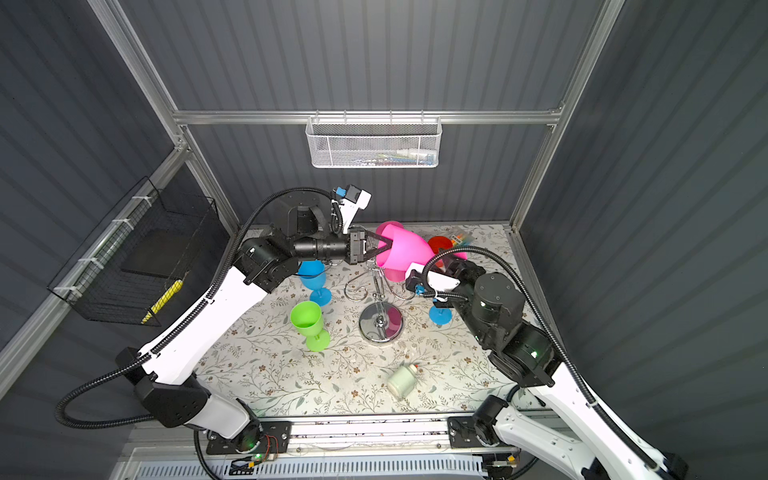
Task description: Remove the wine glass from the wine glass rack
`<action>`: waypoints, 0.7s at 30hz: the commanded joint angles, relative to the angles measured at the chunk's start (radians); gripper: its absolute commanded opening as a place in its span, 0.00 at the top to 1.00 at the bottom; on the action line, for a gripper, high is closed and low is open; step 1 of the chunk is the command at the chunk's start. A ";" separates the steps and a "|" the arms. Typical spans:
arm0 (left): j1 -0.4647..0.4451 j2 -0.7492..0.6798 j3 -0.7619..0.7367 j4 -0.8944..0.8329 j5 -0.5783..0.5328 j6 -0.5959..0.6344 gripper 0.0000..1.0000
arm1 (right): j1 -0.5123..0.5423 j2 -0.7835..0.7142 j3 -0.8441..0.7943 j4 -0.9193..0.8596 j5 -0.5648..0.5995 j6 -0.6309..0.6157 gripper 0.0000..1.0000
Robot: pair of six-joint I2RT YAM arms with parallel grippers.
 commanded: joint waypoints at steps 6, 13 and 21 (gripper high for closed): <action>0.001 -0.114 -0.031 0.125 -0.123 0.015 1.00 | 0.006 -0.053 -0.012 0.083 0.026 0.045 0.01; 0.001 -0.231 -0.042 0.109 -0.389 0.150 1.00 | 0.005 -0.105 -0.013 0.104 0.008 0.121 0.01; 0.001 -0.389 -0.037 0.007 -0.758 0.364 1.00 | 0.006 -0.139 -0.018 0.111 0.016 0.183 0.01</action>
